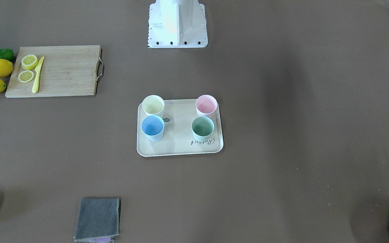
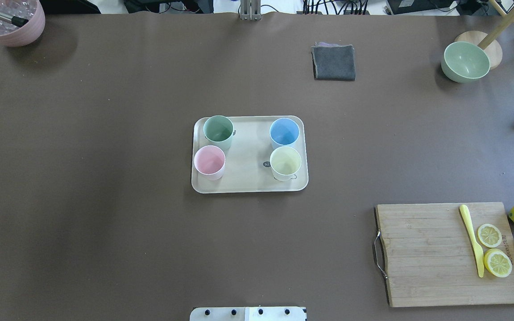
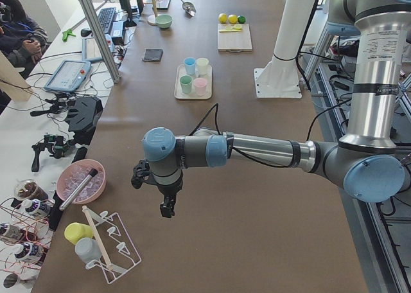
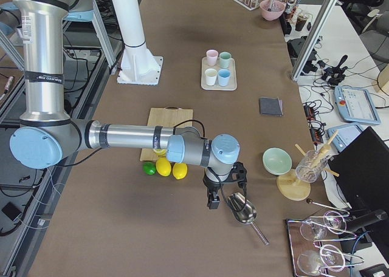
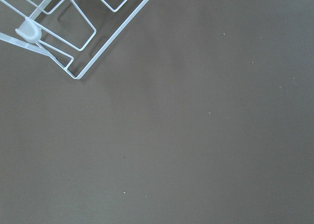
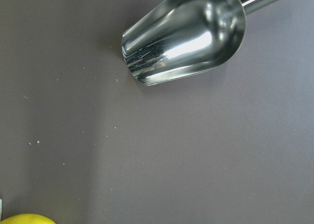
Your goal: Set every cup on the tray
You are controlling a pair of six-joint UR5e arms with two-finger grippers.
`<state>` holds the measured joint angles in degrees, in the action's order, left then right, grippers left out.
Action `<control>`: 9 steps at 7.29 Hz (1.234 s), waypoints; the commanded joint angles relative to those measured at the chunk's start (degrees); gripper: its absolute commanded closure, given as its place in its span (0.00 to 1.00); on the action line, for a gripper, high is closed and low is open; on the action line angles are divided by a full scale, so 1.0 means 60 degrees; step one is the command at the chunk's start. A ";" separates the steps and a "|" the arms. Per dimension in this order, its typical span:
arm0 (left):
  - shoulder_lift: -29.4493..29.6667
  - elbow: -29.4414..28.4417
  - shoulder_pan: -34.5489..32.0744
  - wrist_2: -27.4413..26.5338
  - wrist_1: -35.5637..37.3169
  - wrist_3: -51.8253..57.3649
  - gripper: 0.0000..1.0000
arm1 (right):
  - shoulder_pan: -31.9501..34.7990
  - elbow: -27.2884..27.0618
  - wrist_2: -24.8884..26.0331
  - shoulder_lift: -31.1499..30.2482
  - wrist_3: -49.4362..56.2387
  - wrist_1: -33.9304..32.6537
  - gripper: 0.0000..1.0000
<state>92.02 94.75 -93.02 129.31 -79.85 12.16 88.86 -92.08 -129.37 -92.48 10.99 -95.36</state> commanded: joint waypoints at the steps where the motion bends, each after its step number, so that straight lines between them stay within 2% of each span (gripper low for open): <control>1: 0.0103 0.0071 0.0020 -0.0019 0.0313 -0.1153 0.02 | 0.0000 -0.0005 -0.0001 -0.0011 0.0000 0.0000 0.00; 4: 0.0118 0.0131 0.0021 0.0522 0.0491 -0.1559 0.02 | 0.0000 -0.0020 -0.0001 -0.0025 0.0000 0.0000 0.00; 9: 0.0147 0.0160 0.0050 0.0524 0.0447 -0.1559 0.02 | -0.0014 -0.0049 -0.0030 -0.0055 0.0000 0.0000 0.00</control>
<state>92.87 95.71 -92.73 132.51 -77.10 2.85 88.84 -92.35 -129.47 -92.79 10.99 -95.36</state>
